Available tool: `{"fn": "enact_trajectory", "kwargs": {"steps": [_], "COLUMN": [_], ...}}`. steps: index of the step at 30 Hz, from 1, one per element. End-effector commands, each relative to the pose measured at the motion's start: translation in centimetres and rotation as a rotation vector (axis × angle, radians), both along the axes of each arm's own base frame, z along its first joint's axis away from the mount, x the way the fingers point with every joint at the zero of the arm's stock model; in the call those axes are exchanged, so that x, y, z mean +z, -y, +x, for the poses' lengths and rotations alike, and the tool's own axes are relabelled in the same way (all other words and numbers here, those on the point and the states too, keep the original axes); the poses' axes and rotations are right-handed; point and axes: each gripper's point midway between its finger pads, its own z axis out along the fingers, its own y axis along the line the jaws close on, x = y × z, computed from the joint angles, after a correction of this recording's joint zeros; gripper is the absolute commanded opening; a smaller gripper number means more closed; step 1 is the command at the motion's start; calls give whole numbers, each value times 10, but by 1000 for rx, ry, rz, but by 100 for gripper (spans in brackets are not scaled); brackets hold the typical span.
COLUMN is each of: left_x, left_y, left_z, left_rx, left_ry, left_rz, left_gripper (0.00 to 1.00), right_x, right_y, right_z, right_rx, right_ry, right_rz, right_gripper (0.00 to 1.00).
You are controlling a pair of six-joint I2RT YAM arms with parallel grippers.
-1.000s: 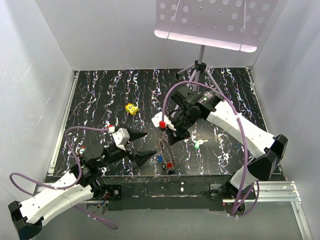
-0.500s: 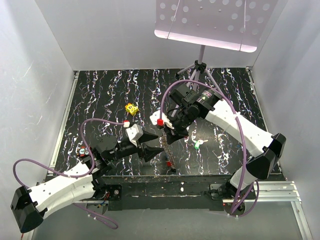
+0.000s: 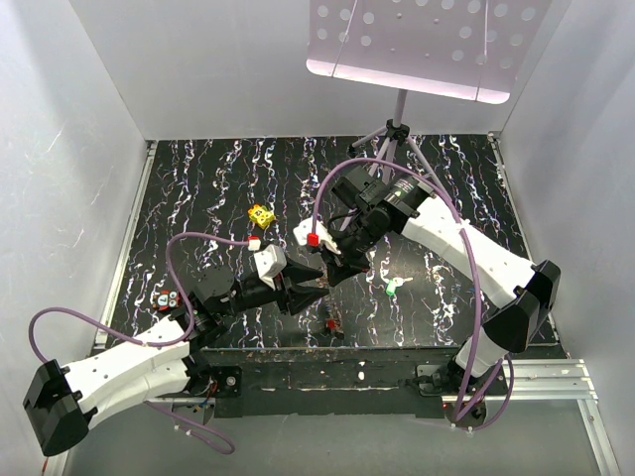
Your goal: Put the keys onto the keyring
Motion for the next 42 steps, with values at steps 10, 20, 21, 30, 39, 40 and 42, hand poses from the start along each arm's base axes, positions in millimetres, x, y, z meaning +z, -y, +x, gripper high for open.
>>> {"fn": "enact_trajectory", "kwargs": {"steps": [10,20,21,30,39,40,42], "left_x": [11,9,8,4,22,22,24], "left_y": [5,6,6,-12,-29,-29,-29], "left_z": [6,7,6,3,-16,-18,-21], "left_rx": [4,4,-3,43,13,7,-7], "left_ry": [23,20,23,86,286,294,308], "left_rz": [-10,0,2,28,-44,-48,-50], "left_gripper": [36,12,4,0,0,0,0], "right_x": [26,27,27,44,72,73,74], "right_y": [-11,-10,-10,-6,13,14,16], "right_z": [-5,-7,-8,-13,-14,-14,-18], "right_rx": [13,14,14,7,0,3,30], "right_ry": [-10,-15,-20,-58,-122,-126,-131], "right_rz": [90,93,93,142,258,267,287], "right_gripper": [1,1,1,38,43,43,44]}}
